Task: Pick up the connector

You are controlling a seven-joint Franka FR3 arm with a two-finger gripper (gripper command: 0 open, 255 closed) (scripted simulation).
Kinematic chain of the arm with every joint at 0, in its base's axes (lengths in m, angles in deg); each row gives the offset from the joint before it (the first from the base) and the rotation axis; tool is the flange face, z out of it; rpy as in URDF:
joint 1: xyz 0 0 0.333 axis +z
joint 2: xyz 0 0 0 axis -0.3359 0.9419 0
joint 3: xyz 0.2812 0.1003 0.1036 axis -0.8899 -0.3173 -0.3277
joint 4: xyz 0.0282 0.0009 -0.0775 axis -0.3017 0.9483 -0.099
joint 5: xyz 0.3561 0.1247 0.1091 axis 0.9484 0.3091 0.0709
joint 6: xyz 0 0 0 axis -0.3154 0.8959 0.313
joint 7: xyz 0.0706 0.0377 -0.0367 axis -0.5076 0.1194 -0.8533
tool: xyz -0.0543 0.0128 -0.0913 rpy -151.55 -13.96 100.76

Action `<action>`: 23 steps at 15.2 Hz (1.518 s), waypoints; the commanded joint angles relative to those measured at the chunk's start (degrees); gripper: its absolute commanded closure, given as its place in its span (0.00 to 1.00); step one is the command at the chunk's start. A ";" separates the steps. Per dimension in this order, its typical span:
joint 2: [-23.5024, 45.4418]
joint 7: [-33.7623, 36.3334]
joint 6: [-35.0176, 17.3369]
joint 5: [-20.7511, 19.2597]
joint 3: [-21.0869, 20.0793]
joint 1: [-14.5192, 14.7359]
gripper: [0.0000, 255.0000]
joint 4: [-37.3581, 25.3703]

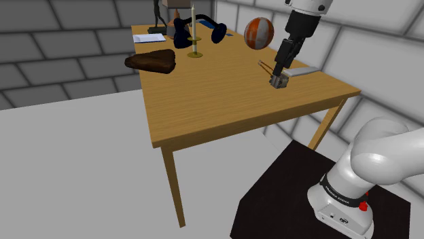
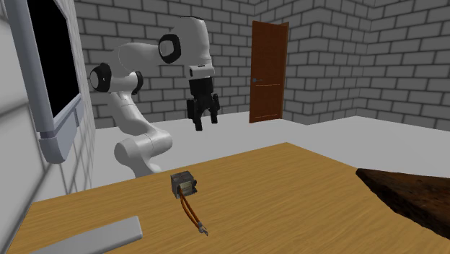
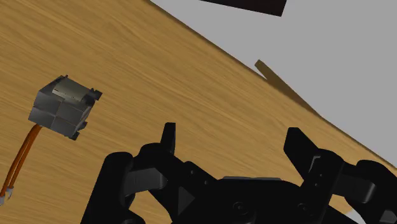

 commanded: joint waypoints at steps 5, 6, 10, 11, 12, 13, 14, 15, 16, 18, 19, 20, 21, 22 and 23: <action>5.83 1.80 -3.70 -1.74 1.66 -3.22 0.00 -1.52; 7.30 2.27 -4.55 -2.15 2.10 -3.99 0.00 -1.99; 13.17 4.21 -7.67 -3.70 3.90 -6.96 0.00 -4.19; 14.63 4.71 -8.37 -4.06 4.38 -7.67 0.00 -4.82; 16.09 5.20 -9.04 -4.40 4.87 -8.37 0.00 -5.47; 17.55 5.70 -9.68 -4.72 5.36 -9.05 0.00 -6.15; 18.99 6.20 -10.29 -5.03 5.85 -9.73 0.00 -6.86; 20.43 6.69 -10.88 -5.33 6.36 -10.40 0.00 -7.59; 21.87 7.19 -11.43 -5.60 6.88 -11.05 0.00 -8.34; 24.71 8.17 -12.45 -6.10 7.94 -12.32 0.00 -9.92; 26.12 8.65 -12.91 -6.32 8.48 -12.94 0.00 -10.75; 27.53 9.12 -13.35 -6.51 9.02 -13.57 0.00 -11.59; 28.92 9.59 -13.76 -6.69 9.58 -14.18 0.00 -12.45; 30.30 10.06 -14.14 -6.84 10.14 -14.77 0.00 -13.33; 30.60 10.16 -14.22 -6.87 10.27 -14.89 0.00 -13.52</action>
